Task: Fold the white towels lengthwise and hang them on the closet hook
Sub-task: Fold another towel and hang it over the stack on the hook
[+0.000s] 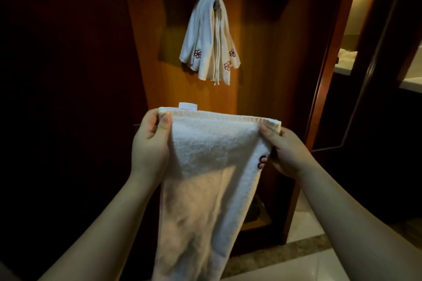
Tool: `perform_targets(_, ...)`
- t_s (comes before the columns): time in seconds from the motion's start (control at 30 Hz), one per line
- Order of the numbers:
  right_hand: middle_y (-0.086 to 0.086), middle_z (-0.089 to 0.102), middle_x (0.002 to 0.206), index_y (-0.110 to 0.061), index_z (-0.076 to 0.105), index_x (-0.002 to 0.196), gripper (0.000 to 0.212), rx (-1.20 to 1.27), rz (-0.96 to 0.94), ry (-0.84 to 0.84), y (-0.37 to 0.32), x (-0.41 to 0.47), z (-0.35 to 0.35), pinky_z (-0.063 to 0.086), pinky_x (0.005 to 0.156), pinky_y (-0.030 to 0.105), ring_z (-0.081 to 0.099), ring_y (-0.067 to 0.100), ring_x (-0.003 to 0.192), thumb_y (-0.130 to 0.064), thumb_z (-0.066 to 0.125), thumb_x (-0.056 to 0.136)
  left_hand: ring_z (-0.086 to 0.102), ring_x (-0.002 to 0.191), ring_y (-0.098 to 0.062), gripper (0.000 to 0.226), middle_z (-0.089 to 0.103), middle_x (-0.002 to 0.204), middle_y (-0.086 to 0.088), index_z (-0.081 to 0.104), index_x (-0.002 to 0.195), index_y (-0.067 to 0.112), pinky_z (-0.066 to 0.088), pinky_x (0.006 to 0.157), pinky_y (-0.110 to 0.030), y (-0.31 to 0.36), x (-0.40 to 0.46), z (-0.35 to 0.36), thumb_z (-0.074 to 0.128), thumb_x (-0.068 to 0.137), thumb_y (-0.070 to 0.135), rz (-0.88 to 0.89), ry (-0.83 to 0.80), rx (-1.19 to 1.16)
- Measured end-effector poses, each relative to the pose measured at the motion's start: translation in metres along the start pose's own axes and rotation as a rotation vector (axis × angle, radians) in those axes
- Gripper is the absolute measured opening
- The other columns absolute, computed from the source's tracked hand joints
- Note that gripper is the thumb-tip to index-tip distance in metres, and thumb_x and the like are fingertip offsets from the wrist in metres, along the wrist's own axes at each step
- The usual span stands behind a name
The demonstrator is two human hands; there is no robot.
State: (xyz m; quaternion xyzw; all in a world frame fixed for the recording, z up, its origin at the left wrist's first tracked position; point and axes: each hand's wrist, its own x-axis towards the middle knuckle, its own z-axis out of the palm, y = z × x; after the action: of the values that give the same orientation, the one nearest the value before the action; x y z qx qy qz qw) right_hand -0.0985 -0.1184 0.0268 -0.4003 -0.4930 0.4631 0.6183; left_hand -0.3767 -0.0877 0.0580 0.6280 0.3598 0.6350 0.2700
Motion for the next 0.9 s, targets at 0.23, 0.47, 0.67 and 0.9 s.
perform_targets(0.23, 0.005, 0.077, 0.103, -0.033, 0.076, 0.101, 0.048, -0.234, -0.037, 0.135, -0.003, 0.011, 0.022, 0.055, 0.095, 0.053, 0.075, 0.027, 0.096, -0.072, 0.071, 0.073, 0.070, 0.086, -0.008, 0.025, 0.075, 0.095, 0.006, 0.069, 0.095, 0.034, 0.053, 0.073, -0.030, -0.024, 0.000, 0.006, 0.051, 0.095, 0.051, -0.210, 0.051, -0.121)
perform_targets(0.47, 0.003, 0.078, 0.094, -0.019, 0.073, 0.108, 0.029, -0.278, 0.229, 0.308, 0.041, -0.002, 0.033, 0.058, 0.091, 0.048, 0.075, 0.022, 0.089, -0.041, 0.056, 0.100, 0.067, 0.088, -0.029, 0.021, 0.067, 0.086, -0.001, 0.063, 0.096, 0.019, 0.053, 0.071, -0.038, -0.062, -0.051, 0.048, 0.047, 0.104, 0.030, -0.512, 0.248, 0.028)
perform_targets(0.67, 0.002, 0.072, 0.109, -0.019, 0.066, 0.122, 0.035, -0.268, 0.258, 0.502, 0.079, -0.053, 0.065, 0.057, 0.087, 0.037, 0.069, 0.020, 0.101, -0.043, 0.047, 0.104, 0.066, 0.086, -0.010, 0.016, 0.068, 0.090, 0.006, 0.061, 0.099, 0.029, 0.054, 0.076, -0.035, -0.048, -0.117, 0.074, 0.047, 0.103, 0.034, -0.604, 0.185, -0.012)
perform_targets(0.9, -0.011, 0.069, 0.094, -0.023, 0.066, 0.117, 0.033, -0.480, 0.152, 0.344, 0.084, -0.079, 0.089, 0.050, 0.066, 0.008, 0.068, 0.006, 0.088, -0.044, 0.044, 0.105, 0.070, 0.079, 0.001, 0.014, 0.073, 0.086, 0.018, 0.063, 0.099, 0.028, 0.052, 0.061, -0.014, -0.020, -0.134, 0.079, 0.050, 0.103, 0.029, -0.493, 0.065, -0.185)
